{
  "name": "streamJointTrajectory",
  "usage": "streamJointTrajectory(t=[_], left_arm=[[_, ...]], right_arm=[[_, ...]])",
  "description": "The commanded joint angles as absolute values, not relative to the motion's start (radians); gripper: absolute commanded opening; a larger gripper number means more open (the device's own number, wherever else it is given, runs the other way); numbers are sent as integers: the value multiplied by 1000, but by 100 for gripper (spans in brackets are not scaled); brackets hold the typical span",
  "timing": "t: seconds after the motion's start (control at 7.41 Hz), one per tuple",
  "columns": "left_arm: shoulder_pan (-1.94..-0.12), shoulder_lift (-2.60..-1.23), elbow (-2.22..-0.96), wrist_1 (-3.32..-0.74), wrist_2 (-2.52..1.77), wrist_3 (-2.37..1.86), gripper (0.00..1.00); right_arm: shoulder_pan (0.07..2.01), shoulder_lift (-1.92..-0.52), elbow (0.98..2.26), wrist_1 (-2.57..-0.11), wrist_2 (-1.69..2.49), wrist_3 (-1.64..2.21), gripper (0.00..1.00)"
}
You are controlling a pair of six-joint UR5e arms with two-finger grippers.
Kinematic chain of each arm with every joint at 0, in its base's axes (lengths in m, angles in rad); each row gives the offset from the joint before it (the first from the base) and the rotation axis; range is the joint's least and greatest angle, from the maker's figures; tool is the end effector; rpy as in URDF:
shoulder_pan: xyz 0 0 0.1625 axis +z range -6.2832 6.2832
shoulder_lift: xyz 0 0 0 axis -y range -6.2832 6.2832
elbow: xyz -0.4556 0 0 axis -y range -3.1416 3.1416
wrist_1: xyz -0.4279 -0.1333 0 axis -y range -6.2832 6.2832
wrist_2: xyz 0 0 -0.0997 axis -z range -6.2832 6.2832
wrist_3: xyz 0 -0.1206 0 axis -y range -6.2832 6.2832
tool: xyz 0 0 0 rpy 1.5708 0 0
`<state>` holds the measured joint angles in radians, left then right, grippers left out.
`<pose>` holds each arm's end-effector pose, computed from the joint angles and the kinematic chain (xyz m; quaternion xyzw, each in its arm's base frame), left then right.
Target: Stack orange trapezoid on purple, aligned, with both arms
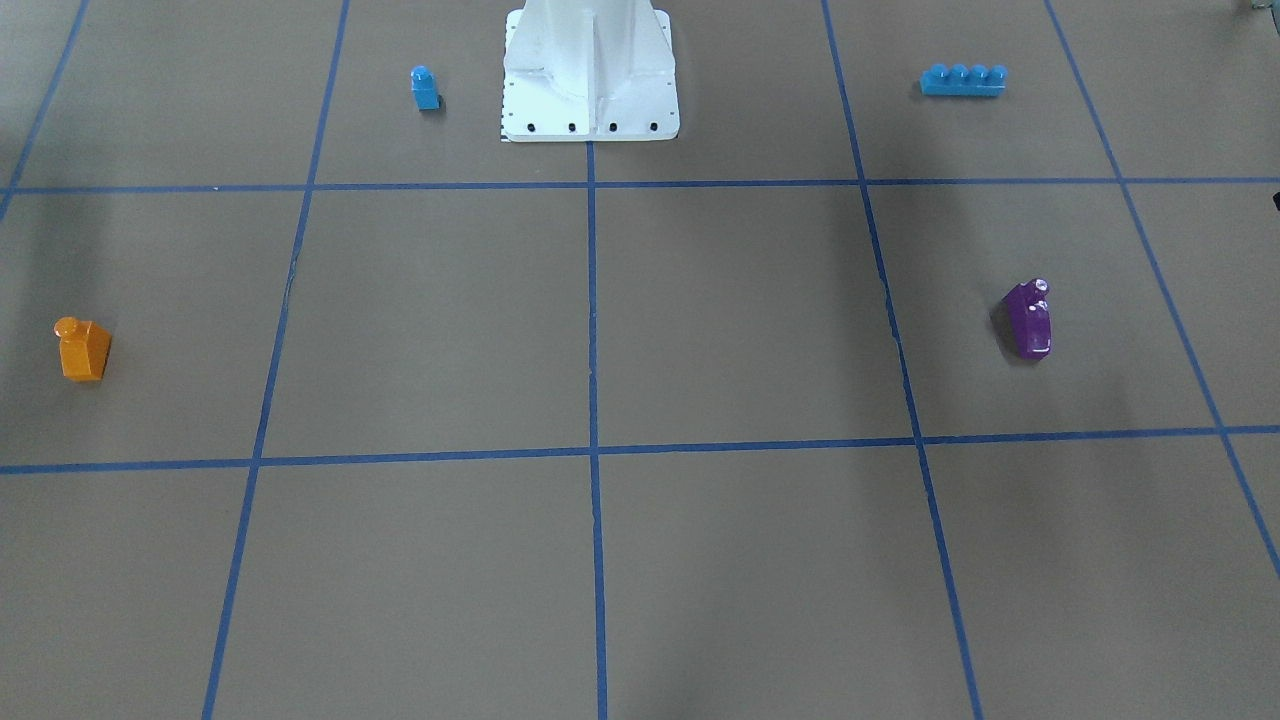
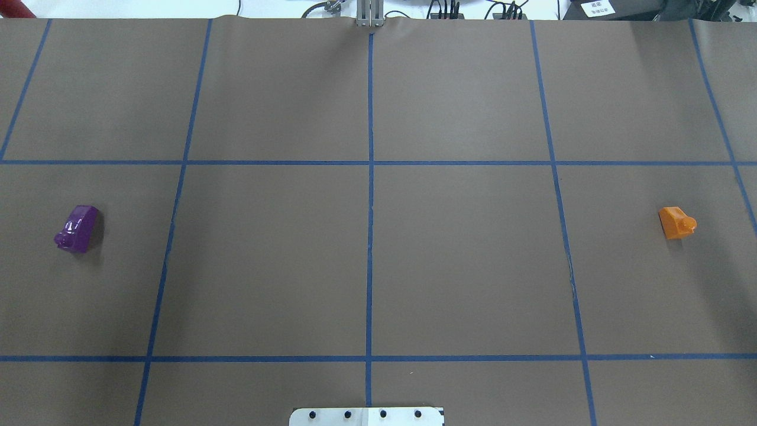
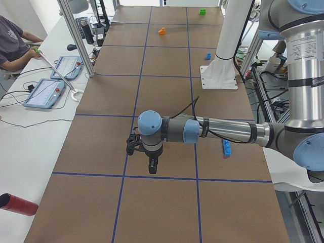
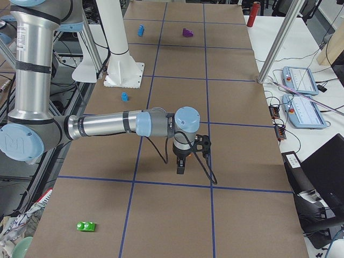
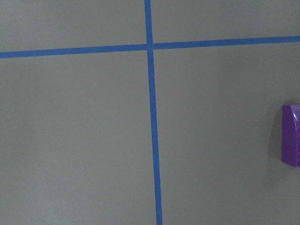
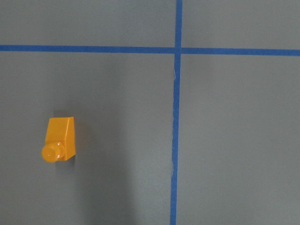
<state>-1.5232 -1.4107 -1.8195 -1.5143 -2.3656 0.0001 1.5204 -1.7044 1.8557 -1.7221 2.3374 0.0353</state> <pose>-0.0255 -0.4577 0.6556 0.0056 0.3872 0.0282 0.9215 0.0263 -0.4639 0.6364 -0.0160 -0.3736 -0.0070 0.9274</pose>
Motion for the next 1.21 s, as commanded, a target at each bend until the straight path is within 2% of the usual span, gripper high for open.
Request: streamJointTrajectory(t=[0.0, 0.81, 1.08], left_arm=[[-1523, -1408, -1816, -1514, -2365, -5, 100], [-1500, -1408, -1830, -1551, -2378, -14, 100], [-1384, -1414, -1830, -1590, -2378, -110, 100]], right_arm=[[1520, -1701, 1858, -1721, 2342, 37, 100], [1520, -1703, 1852, -1723, 2345, 34, 100], [1520, -1703, 1853, -1723, 2345, 34, 100]])
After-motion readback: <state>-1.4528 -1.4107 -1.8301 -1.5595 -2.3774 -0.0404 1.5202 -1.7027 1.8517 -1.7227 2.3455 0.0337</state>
